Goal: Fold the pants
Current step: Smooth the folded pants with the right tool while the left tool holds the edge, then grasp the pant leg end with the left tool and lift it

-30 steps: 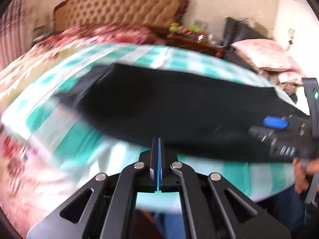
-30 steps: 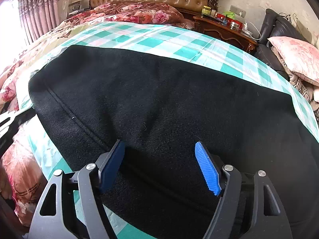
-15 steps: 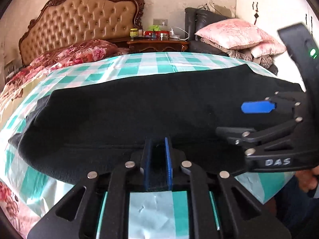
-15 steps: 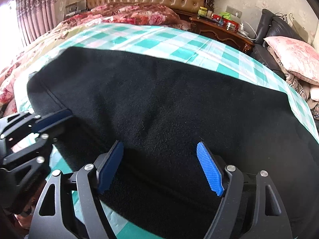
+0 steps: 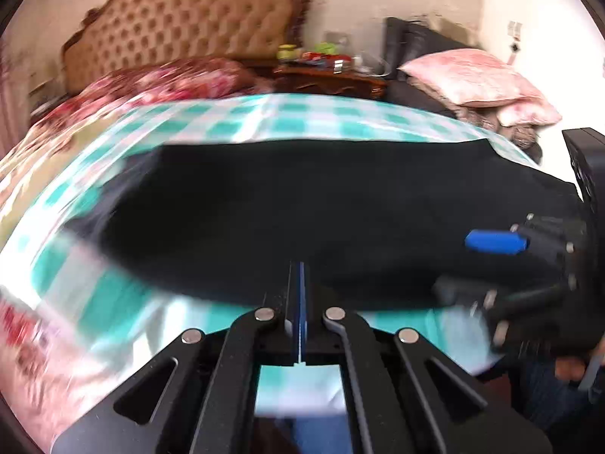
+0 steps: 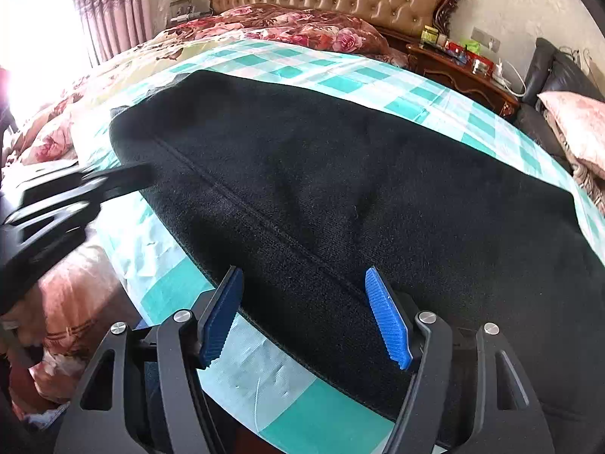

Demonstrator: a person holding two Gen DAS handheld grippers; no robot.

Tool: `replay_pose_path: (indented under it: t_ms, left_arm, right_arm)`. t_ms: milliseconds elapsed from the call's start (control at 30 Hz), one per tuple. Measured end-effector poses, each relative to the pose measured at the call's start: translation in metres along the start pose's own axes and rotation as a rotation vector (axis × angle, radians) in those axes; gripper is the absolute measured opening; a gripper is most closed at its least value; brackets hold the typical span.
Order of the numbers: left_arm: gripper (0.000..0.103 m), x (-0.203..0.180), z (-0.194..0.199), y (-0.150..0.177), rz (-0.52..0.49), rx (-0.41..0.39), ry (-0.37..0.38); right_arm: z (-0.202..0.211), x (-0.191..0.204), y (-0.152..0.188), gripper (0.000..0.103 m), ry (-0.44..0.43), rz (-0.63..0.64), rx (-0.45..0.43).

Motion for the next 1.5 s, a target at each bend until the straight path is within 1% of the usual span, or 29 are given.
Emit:
replay_pose_path:
  t_ms: [33, 67, 100, 133, 167, 200, 233, 267, 300, 333, 400, 433, 533, 567, 633, 667, 700, 767, 833, 867, 933, 1000, 1100, 1133, 1167, 1233, 1300, 1367, 1500]
  left_arm:
    - [0.0, 0.012, 0.006, 0.01, 0.044, 0.012, -0.019]
    - [0.01, 0.019, 0.01, 0.018, 0.079, 0.02, 0.0]
    - [0.03, 0.026, 0.011, 0.027, 0.117, 0.039, 0.033]
    - [0.078, 0.029, 0.012, 0.033, 0.131, 0.027, 0.033]
    - [0.082, 0.028, 0.016, 0.038, 0.129, -0.013, 0.019]
    - [0.082, 0.026, 0.014, 0.043, 0.109, -0.025, -0.004]
    - [0.08, 0.025, 0.008, 0.047, 0.091, 0.011, -0.037]
    - [0.078, 0.025, -0.003, 0.055, 0.044, 0.088, -0.14]
    - [0.079, 0.027, -0.009, 0.062, 0.011, 0.137, -0.232]
    - [0.079, 0.033, -0.013, 0.071, 0.001, 0.203, -0.283]
    - [0.079, 0.048, -0.022, 0.087, 0.059, 0.335, -0.258]
    - [0.078, 0.063, -0.02, 0.089, 0.136, 0.342, -0.241]
    - [0.078, 0.09, 0.01, 0.069, 0.291, 0.184, -0.184]
    - [0.078, 0.099, 0.022, 0.056, 0.348, 0.104, -0.134]
    - [0.078, 0.118, 0.035, 0.031, 0.449, -0.023, -0.002]
    - [0.078, 0.13, 0.037, 0.02, 0.503, -0.081, 0.075]
    - [0.077, 0.14, 0.034, 0.012, 0.539, -0.11, 0.126]
    - [0.054, 0.16, 0.02, 0.001, 0.581, -0.109, 0.151]
    - [0.052, 0.176, 0.007, -0.007, 0.617, -0.105, 0.192]
    - [0.052, 0.179, -0.004, -0.013, 0.632, -0.085, 0.216]
    - [0.052, 0.187, -0.02, -0.017, 0.639, -0.04, 0.191]
    - [0.053, 0.188, -0.029, -0.022, 0.643, -0.026, 0.238]
    - [0.053, 0.194, -0.043, -0.028, 0.623, -0.023, 0.249]
    - [0.05, 0.197, -0.046, -0.032, 0.623, -0.026, 0.265]
    - [0.041, 0.198, -0.05, -0.033, 0.627, -0.029, 0.278]
    - [0.031, 0.206, -0.057, -0.036, 0.657, -0.041, 0.331]
    - [0.028, 0.202, -0.053, -0.041, 0.624, -0.054, 0.316]
    - [0.026, 0.196, -0.047, -0.045, 0.591, -0.073, 0.29]
    - [0.026, 0.195, -0.042, -0.039, 0.614, -0.083, 0.296]
  right_arm:
    - [0.001, 0.0, -0.001, 0.066, -0.005, -0.01, 0.0]
    - [0.003, 0.001, -0.002, 0.067, -0.016, -0.019, -0.005]
    - [0.005, 0.001, -0.003, 0.067, -0.042, -0.029, -0.015]
    - [0.008, 0.003, -0.007, 0.067, -0.083, -0.035, -0.034]
    - [0.009, 0.006, -0.008, 0.067, -0.085, -0.032, -0.044]
    - [0.008, 0.011, -0.01, 0.067, -0.071, -0.021, -0.045]
    - [0.001, 0.017, -0.01, 0.067, -0.043, 0.005, -0.012]
    - [-0.003, 0.021, -0.009, 0.067, -0.018, 0.026, 0.018]
    - [-0.003, 0.025, -0.007, 0.067, 0.007, 0.053, 0.023]
    - [0.001, 0.029, -0.005, 0.067, 0.011, 0.083, 0.022]
    - [0.01, 0.03, -0.005, 0.067, -0.053, 0.089, 0.03]
    - [0.012, 0.028, -0.006, 0.067, -0.066, 0.078, 0.025]
    - [0.017, 0.02, -0.017, 0.067, -0.057, 0.032, -0.011]
    - [0.017, 0.018, -0.022, 0.067, -0.053, 0.023, -0.017]
    - [0.015, 0.012, -0.034, 0.067, -0.029, 0.006, -0.043]
    - [0.013, 0.009, -0.04, 0.067, -0.011, -0.006, -0.05]
    - [0.011, 0.007, -0.043, 0.067, -0.003, -0.015, -0.053]
    - [-0.001, 0.0, -0.05, 0.067, 0.021, -0.021, -0.027]
    - [-0.018, -0.006, -0.047, 0.067, 0.094, -0.023, 0.045]
    - [-0.021, -0.009, -0.046, 0.067, 0.083, -0.038, 0.053]
    - [-0.022, -0.013, -0.042, 0.067, 0.034, -0.075, 0.054]
    - [-0.022, -0.013, -0.042, 0.067, 0.038, -0.071, 0.053]
    - [-0.022, -0.007, -0.046, 0.067, 0.015, -0.062, 0.046]
    - [-0.022, -0.006, -0.047, 0.067, 0.014, -0.058, 0.046]
    - [-0.024, -0.004, -0.048, 0.067, 0.017, -0.051, 0.049]
    - [-0.026, -0.001, -0.05, 0.067, 0.027, -0.046, 0.059]
    - [-0.027, -0.002, -0.055, 0.067, 0.01, -0.061, 0.064]
    - [-0.025, 0.001, -0.067, 0.067, -0.012, -0.066, 0.047]
    - [-0.019, 0.025, -0.113, 0.067, -0.043, -0.013, -0.023]
Point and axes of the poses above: each gripper's, at about its wrist camera, not at the fingertips, and z roughly against the way its jaws point, x to its left, y to its underside, the point moved 3 cm from there along -z, roughly the way its jaws point, and after that the axes turned 7 degrees about x, right-handed, at the moved point
